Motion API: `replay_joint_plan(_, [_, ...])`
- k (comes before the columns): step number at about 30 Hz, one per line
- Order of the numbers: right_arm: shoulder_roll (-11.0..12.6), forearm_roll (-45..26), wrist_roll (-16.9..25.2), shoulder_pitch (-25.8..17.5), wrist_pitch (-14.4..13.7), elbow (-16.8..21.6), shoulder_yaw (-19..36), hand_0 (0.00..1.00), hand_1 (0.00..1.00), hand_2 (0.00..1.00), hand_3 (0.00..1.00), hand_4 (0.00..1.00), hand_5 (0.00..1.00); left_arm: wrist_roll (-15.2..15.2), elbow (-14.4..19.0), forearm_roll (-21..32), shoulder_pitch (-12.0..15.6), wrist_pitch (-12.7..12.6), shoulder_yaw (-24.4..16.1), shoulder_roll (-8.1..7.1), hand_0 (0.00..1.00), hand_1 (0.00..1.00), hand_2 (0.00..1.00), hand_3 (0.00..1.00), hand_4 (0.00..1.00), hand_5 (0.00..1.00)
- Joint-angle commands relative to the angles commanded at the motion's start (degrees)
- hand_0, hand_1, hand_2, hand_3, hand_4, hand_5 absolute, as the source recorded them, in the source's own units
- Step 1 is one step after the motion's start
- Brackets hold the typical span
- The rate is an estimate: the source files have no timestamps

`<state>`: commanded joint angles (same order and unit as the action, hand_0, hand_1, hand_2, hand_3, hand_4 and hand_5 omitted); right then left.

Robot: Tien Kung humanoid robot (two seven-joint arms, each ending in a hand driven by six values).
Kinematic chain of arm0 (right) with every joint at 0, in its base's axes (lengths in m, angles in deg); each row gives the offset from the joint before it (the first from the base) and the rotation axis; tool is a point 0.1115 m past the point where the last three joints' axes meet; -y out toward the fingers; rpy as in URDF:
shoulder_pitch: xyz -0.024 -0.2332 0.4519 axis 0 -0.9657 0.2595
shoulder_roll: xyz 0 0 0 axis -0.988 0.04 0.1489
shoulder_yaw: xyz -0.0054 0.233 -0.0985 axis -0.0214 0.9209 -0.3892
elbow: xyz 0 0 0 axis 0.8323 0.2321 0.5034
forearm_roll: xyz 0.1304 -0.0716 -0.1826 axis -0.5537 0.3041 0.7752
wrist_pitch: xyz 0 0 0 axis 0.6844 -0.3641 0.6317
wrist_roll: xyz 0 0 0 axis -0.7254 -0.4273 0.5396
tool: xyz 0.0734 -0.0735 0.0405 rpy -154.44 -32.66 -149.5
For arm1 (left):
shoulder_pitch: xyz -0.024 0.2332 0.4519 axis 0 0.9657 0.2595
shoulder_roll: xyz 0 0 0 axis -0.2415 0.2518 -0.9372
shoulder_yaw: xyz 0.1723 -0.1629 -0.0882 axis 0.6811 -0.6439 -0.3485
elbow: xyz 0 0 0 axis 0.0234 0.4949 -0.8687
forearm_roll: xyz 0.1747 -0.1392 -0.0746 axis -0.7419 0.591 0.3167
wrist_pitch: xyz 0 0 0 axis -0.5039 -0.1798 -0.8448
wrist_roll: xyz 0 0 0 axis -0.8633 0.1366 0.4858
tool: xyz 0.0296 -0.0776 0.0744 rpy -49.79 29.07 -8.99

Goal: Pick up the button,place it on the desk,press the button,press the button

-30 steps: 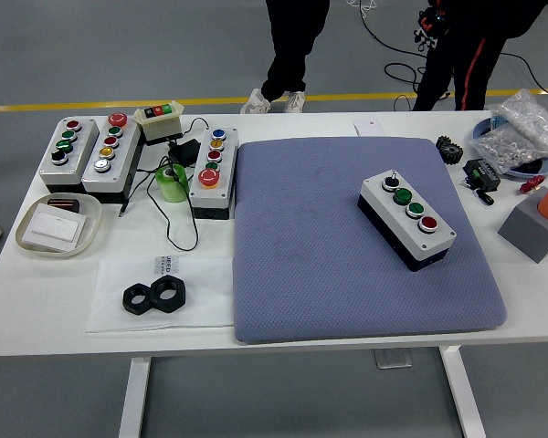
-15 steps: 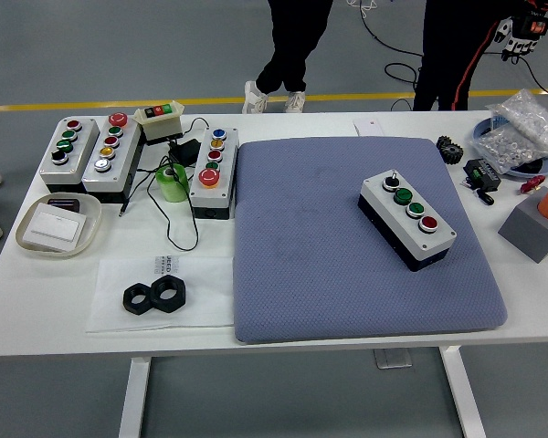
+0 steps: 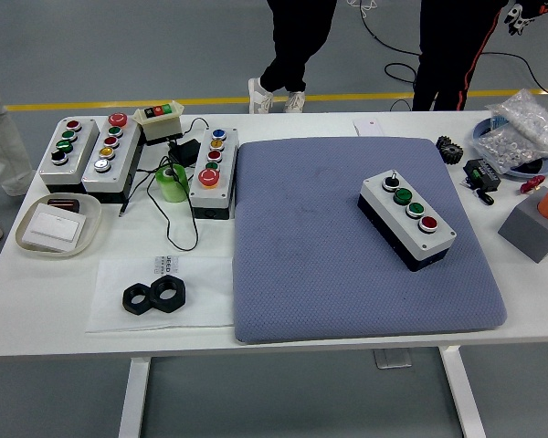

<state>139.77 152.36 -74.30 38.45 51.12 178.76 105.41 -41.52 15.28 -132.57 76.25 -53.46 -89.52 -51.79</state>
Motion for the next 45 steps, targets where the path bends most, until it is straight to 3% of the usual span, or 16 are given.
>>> replay_joint_plan(2, [-0.53,-3.04,0.58,0.90,1.29,-0.88,-1.18,0.909,0.856,0.846,0.816,0.797,0.591,-0.04,0.00,-0.18,-0.09,0.04,-0.14,0.03,0.742,0.914,0.981,0.944,0.614,0.998])
replay_joint_plan(3, [-0.63,-3.94,0.69,1.08,1.54,-1.04,-1.42,0.949,0.900,0.908,0.883,0.907,0.782,-0.04,0.00,-0.21,-0.10,0.04,-0.18,0.04,0.742,0.914,0.981,0.944,0.613,0.998])
replay_joint_plan(6, [-1.25,-4.05,0.90,2.33,2.95,-1.88,-2.83,0.949,0.900,0.908,0.883,0.907,0.782,-0.06,0.00,-0.18,-0.14,0.03,-0.18,0.09,0.742,0.914,0.981,0.944,0.613,0.998])
replay_joint_plan(14, [-1.72,0.13,0.00,4.36,3.14,-3.36,-4.46,0.960,0.914,0.934,0.895,0.922,0.816,-0.01,0.00,0.17,-0.14,0.01,0.14,0.04,0.742,0.914,0.981,0.944,0.611,0.998])
replay_joint_plan(15, [-1.78,0.56,-0.09,4.52,3.22,-3.48,-4.56,0.966,0.926,0.963,0.909,0.920,0.866,0.00,0.00,0.16,-0.14,0.00,0.15,0.03,0.742,0.914,0.981,0.944,0.612,0.998])
replay_joint_plan(20, [-2.31,2.51,-1.06,5.05,2.52,-3.49,-5.22,0.966,0.926,0.963,0.909,0.920,0.866,0.03,0.00,0.31,-0.22,0.00,0.30,-0.01,0.742,0.914,0.981,0.944,0.612,0.998])
replay_joint_plan(21, [-2.41,2.80,-1.14,5.17,2.29,-3.50,-5.46,0.961,0.920,0.948,0.910,0.917,0.809,0.03,0.00,0.34,-0.25,0.00,0.32,0.00,0.742,0.914,0.981,0.946,0.611,0.998])
replay_joint_plan(23, [-2.59,3.49,-1.28,5.47,2.02,-3.54,-6.04,0.961,0.920,0.948,0.910,0.917,0.809,0.04,0.00,0.42,-0.28,-0.04,0.31,0.01,0.742,0.914,0.981,0.946,0.611,0.998])
replay_joint_plan(32, [-4.66,6.72,-1.67,7.33,3.18,-4.71,-8.58,0.955,0.914,0.932,0.901,0.906,0.774,0.11,0.00,0.65,-0.58,-0.08,0.65,-0.04,0.742,0.914,0.981,0.944,0.612,0.998])
replay_joint_plan(45, [-10.10,9.45,-3.34,10.30,3.11,-5.81,-10.49,0.939,0.897,0.919,0.877,0.888,0.743,0.15,0.00,0.61,-0.67,-0.06,0.54,-0.19,0.742,0.914,0.981,0.945,0.612,0.998])
